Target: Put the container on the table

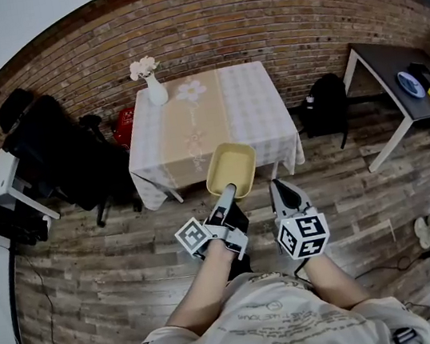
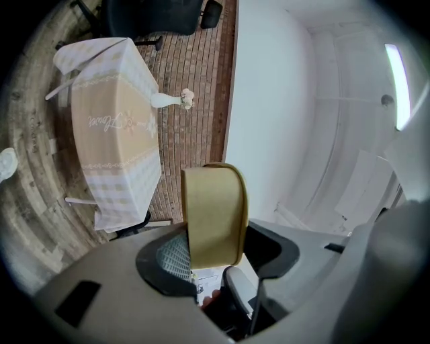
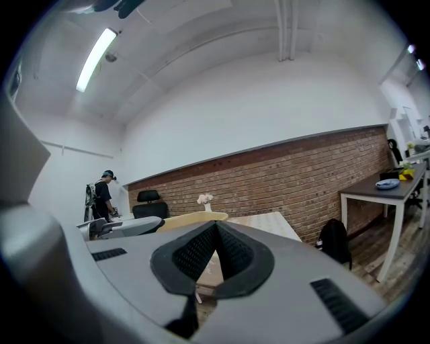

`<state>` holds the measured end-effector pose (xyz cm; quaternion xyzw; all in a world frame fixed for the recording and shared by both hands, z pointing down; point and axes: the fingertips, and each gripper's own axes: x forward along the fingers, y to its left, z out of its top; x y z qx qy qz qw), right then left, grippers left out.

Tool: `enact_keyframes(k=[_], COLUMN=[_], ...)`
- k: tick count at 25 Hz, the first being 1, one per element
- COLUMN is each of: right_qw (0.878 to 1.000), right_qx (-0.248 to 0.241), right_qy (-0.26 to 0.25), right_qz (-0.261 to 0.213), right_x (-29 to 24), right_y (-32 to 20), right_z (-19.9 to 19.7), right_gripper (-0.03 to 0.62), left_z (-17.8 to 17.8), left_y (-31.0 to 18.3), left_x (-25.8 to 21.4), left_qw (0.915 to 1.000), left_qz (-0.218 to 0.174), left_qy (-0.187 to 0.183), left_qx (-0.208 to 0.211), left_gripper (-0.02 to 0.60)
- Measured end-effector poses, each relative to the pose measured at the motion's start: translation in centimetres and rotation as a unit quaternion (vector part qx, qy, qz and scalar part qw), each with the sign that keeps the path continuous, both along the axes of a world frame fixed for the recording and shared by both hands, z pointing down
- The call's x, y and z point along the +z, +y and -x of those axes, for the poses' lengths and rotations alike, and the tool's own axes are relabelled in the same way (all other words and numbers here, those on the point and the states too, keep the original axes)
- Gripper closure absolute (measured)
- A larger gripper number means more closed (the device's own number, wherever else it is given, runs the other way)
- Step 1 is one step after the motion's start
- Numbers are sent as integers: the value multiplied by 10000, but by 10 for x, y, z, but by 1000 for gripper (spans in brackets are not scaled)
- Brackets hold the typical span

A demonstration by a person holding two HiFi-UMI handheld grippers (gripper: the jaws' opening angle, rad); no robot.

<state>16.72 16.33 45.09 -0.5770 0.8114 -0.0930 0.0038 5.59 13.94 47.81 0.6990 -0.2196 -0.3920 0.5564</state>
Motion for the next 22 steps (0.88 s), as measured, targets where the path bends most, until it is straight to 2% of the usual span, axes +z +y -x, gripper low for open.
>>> enact_keyframes(k=[22], right_qw=[9997], right_qx=[-118], right_qy=[-108], right_qz=[169], right_x=[21], right_y=[-146], right_z=[21], right_gripper=[592], left_z=[32], left_y=[-143], left_x=[21], left_qw=[9997], left_qz=[62], left_qy=[-82], left_qx=[-228], left_gripper=[367])
